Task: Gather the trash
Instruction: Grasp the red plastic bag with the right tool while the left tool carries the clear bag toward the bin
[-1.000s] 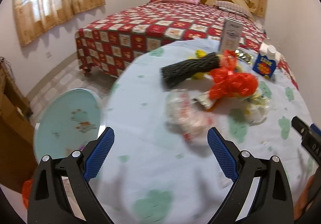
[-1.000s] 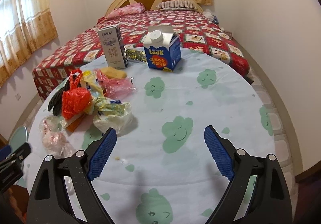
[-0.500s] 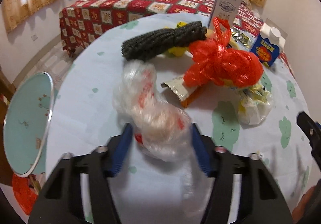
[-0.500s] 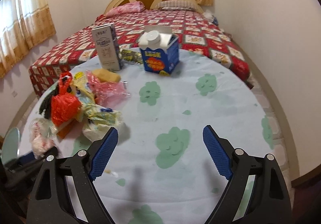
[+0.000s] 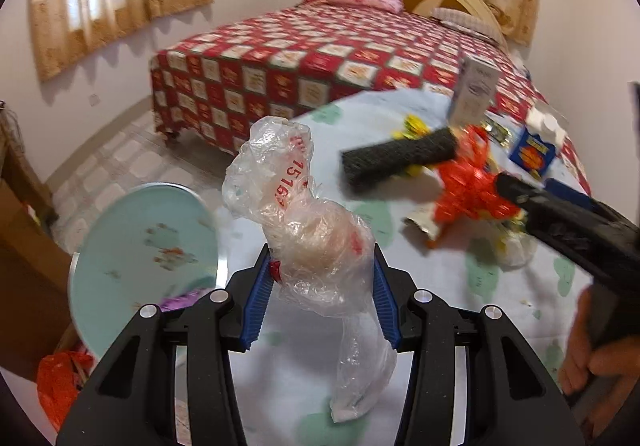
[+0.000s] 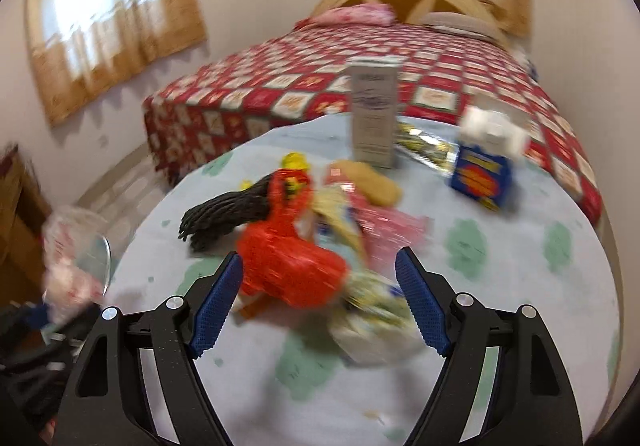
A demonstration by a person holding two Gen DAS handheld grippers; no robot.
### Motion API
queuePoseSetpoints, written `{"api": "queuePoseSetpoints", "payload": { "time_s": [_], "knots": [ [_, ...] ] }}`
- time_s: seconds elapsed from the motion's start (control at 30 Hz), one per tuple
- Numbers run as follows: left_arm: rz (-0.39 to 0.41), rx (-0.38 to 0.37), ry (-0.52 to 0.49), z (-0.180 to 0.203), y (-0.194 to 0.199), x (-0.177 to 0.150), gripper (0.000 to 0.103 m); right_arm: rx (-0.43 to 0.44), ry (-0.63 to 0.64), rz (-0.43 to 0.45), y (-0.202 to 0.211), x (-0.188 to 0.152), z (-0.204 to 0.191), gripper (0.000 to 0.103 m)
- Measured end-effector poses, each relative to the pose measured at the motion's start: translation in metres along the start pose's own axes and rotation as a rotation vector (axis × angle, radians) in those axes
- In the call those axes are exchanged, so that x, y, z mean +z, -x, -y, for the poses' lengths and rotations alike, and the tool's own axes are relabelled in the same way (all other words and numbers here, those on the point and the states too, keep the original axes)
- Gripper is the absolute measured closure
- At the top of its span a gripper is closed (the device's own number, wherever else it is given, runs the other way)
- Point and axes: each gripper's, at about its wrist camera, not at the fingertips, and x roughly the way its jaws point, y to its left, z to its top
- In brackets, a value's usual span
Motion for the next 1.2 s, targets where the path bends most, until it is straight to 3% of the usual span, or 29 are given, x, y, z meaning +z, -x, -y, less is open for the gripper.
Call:
{"api": "queuePoseSetpoints", "payload": {
  "time_s": [0.07, 0.13, 0.33, 0.67, 1.2],
  "knots": [
    [0.012, 0.017, 0.000, -0.008, 0.003, 0.003, 0.057, -0.015, 0.053, -0.049, -0.025, 0.002, -0.011, 0.033],
    [0.019, 0.029, -0.004, -0.014, 0.006, 0.005, 0.057, -0.035, 0.076, -0.095, -0.040, 0.000, -0.016, 0.049],
    [0.022, 0.045, 0.003, -0.024, 0.008, 0.002, 0.057, -0.049, 0.053, -0.064, -0.029, -0.006, -0.014, 0.072],
    [0.059, 0.073, 0.016, -0.042, 0.029, -0.006, 0.057, -0.003, 0.009, 0.078, 0.038, -0.018, -0.050, 0.074],
    [0.084, 0.145, 0.117, -0.131, 0.051, -0.030, 0.057, 0.070, 0.121, 0.060, 0.044, -0.031, -0.151, 0.074]
  ]
}}
